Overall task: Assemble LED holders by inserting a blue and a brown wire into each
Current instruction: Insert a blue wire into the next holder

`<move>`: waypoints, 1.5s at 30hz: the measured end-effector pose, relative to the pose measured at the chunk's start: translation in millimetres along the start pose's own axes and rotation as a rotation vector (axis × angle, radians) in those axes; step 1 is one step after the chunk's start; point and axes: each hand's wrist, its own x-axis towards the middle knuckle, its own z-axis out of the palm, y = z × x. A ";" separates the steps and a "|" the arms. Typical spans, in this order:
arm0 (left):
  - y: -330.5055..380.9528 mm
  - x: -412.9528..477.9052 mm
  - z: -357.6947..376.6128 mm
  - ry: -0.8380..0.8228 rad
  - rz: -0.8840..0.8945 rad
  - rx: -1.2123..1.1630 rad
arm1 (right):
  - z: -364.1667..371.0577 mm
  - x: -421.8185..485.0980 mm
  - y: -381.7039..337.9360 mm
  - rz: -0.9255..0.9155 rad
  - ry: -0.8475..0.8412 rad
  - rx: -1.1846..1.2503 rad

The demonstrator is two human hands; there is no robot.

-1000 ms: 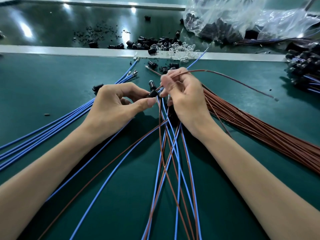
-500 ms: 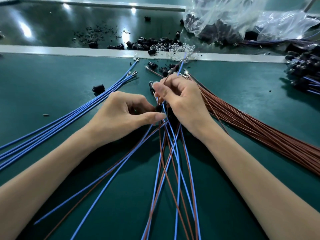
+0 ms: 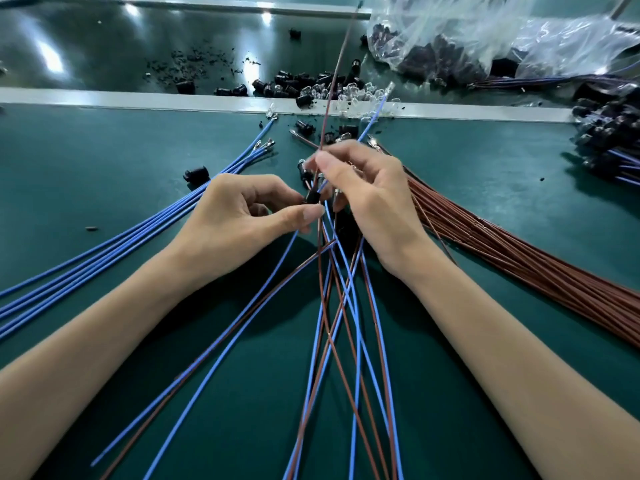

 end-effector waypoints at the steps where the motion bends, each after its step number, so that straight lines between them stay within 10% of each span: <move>1: -0.4 0.0 -0.1 0.000 -0.002 -0.005 | -1.1 0.5 -1.1 0.008 0.021 0.051; 45: -2.4 1.8 3.8 0.135 0.067 0.079 | -10.2 5.2 2.9 -0.018 0.062 0.213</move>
